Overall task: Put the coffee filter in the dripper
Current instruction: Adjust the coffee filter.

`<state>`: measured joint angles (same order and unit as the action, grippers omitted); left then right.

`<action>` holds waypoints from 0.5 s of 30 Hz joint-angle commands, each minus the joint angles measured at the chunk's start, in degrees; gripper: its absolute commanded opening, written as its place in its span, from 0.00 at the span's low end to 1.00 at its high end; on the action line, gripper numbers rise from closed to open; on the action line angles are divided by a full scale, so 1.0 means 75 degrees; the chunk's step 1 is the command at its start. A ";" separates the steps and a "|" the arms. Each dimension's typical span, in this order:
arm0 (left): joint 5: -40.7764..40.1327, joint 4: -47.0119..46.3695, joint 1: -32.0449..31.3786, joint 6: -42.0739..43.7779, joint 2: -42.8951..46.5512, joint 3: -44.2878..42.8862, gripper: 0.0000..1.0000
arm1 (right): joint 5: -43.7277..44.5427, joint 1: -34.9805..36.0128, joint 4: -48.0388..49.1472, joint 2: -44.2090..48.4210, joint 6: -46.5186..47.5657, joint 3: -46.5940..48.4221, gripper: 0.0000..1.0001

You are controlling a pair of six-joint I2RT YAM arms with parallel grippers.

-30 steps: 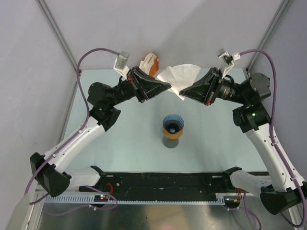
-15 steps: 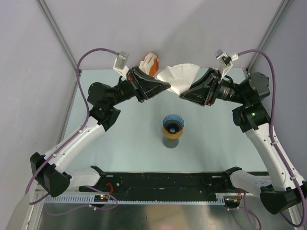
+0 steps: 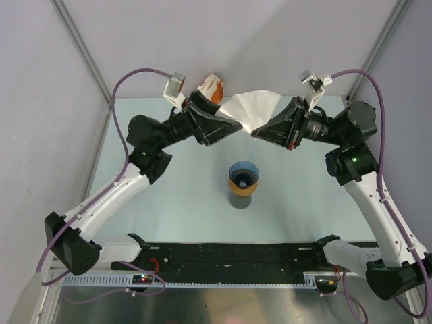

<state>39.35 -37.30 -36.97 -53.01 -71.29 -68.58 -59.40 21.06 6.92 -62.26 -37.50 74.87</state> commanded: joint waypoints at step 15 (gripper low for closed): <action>-0.0240 0.0101 -0.0371 0.0103 -0.0333 -0.0273 0.03 | 0.0375 0.0051 -0.0309 0.0179 0.0633 -0.0033 0.00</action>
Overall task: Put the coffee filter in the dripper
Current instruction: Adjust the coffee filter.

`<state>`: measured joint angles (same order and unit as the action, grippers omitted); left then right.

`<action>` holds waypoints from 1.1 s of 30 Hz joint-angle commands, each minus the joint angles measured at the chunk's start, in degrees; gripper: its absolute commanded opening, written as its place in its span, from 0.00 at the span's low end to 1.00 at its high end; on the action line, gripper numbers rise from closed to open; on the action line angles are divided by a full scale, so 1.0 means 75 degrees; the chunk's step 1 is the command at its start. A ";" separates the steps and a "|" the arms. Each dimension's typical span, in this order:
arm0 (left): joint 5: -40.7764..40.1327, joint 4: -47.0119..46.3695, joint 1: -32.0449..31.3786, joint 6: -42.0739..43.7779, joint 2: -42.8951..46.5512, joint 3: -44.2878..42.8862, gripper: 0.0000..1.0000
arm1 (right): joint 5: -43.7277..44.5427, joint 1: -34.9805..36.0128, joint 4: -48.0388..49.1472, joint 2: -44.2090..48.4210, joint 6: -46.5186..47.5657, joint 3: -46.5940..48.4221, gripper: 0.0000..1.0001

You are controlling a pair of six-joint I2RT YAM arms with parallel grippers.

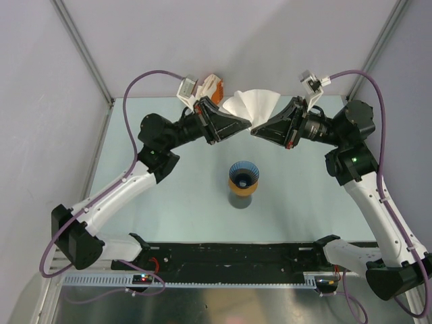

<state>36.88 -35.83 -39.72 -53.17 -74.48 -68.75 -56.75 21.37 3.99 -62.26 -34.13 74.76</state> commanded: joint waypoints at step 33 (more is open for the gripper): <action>0.0719 -0.0144 0.1017 0.0243 0.0740 0.0004 0.29 | -0.0311 -0.0267 0.0285 0.0334 -0.0013 -0.0312 0.00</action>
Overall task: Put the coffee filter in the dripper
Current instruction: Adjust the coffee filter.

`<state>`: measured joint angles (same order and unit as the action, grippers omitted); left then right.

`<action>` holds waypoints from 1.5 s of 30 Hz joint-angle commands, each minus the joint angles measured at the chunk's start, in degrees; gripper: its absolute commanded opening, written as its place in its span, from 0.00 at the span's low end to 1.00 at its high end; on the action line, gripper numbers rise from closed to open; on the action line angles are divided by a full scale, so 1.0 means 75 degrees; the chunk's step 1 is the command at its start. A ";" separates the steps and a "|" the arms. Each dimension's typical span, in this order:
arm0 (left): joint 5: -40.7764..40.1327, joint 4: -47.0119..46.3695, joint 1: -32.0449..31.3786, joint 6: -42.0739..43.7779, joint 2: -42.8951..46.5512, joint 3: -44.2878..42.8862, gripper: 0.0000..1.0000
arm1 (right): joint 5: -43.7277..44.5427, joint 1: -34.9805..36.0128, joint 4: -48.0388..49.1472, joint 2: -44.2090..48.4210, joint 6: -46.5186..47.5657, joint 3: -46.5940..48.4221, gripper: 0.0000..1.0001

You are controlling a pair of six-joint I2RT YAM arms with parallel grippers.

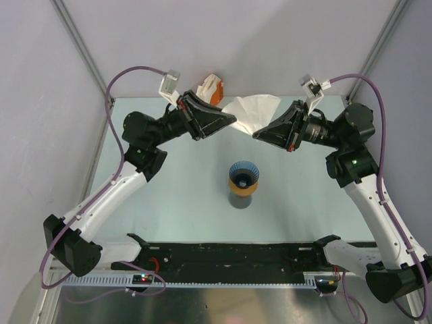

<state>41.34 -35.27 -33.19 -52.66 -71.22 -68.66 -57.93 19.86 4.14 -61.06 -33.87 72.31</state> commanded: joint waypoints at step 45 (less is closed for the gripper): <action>0.1342 0.6561 -0.0072 0.6229 0.1110 -0.1462 0.88 | 0.2077 0.1930 -0.5171 0.1746 1.0367 -0.0313 0.00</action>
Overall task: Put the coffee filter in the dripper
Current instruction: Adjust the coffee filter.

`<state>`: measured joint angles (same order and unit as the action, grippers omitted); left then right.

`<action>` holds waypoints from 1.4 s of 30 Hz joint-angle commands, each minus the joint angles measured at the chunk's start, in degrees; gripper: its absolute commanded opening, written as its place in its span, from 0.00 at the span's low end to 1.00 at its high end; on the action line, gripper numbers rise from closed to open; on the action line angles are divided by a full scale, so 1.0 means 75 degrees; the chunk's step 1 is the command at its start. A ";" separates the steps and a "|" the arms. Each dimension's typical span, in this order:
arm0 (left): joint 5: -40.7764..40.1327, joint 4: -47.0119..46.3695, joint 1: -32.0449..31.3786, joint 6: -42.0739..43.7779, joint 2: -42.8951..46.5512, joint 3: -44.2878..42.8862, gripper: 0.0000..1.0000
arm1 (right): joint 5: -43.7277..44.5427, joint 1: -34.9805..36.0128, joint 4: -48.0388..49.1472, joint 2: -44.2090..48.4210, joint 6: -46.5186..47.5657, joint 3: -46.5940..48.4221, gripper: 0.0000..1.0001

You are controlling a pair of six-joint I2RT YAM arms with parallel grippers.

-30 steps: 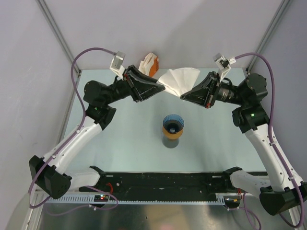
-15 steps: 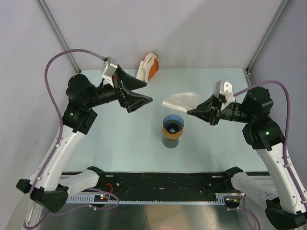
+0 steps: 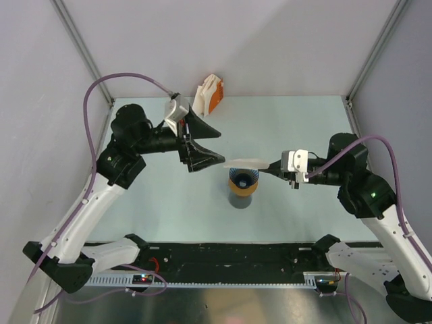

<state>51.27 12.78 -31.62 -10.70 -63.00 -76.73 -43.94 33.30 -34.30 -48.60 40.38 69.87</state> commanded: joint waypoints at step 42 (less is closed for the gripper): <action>-0.0628 0.1117 -0.1723 0.1961 -0.0583 -0.0516 0.41 | -0.0151 0.0563 0.0301 -0.0361 -0.0164 0.0063 0.02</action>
<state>48.58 20.34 -43.81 4.10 -66.46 -78.98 -43.90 37.67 -33.98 -51.05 40.27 69.87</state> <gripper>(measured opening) 0.483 0.009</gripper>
